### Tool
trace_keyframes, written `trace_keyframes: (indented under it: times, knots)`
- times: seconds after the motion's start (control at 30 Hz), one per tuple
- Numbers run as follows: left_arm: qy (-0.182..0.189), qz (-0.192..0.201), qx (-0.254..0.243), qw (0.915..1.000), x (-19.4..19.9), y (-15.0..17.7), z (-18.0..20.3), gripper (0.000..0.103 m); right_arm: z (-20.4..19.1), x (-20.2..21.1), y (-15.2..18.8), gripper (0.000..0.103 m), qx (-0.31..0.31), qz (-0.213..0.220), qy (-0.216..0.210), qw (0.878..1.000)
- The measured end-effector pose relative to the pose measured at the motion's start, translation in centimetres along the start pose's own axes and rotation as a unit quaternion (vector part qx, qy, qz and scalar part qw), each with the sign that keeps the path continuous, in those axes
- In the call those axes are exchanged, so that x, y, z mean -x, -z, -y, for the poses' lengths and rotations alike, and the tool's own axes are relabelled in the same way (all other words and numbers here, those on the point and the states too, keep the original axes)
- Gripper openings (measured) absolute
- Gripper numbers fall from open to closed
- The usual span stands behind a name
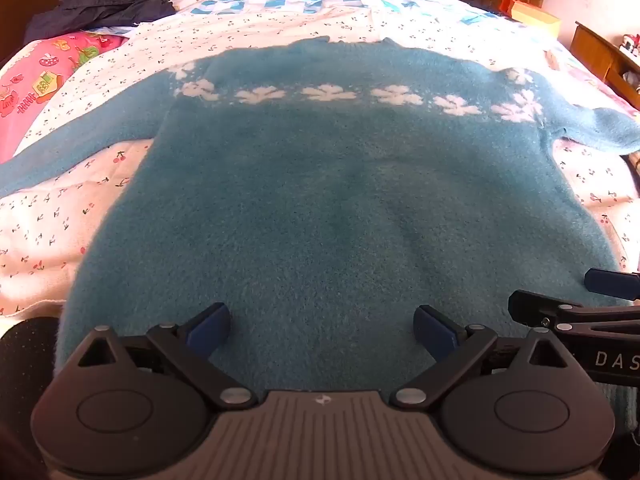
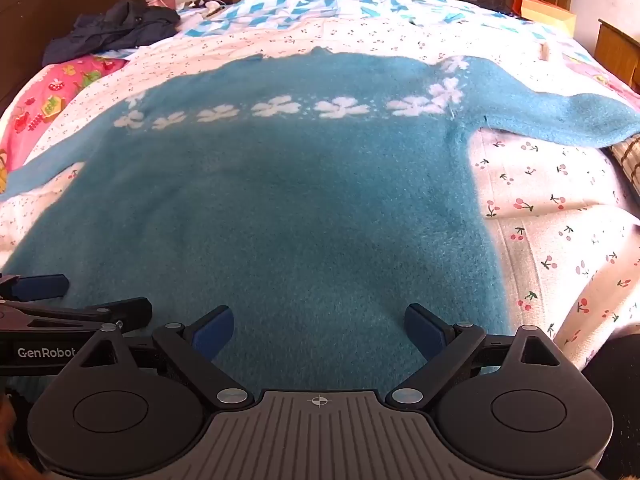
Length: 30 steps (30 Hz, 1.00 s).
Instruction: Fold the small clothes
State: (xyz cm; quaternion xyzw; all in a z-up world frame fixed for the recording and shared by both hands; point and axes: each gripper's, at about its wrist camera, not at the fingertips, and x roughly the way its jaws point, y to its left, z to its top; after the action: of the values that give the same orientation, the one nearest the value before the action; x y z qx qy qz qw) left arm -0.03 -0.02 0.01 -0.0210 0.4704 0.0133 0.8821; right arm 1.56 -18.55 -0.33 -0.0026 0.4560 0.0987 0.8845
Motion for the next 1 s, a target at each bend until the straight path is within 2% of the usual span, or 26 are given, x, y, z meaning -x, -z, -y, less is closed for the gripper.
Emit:
trace_keyframes:
  times: [0.53,1.0]
  knots:
    - [0.012,-0.031,0.016,0.9993,-0.9,0.2,0.6,0.103,0.2,-0.8,0.5,0.094,0.001,-0.009,0.008,1.000]
    - [0.005,-0.048,0.013,0.9988,-1.6,0.2,1.2,0.103,0.4,-1.2,0.7,0.095,-0.004,-0.018,0.007,1.000]
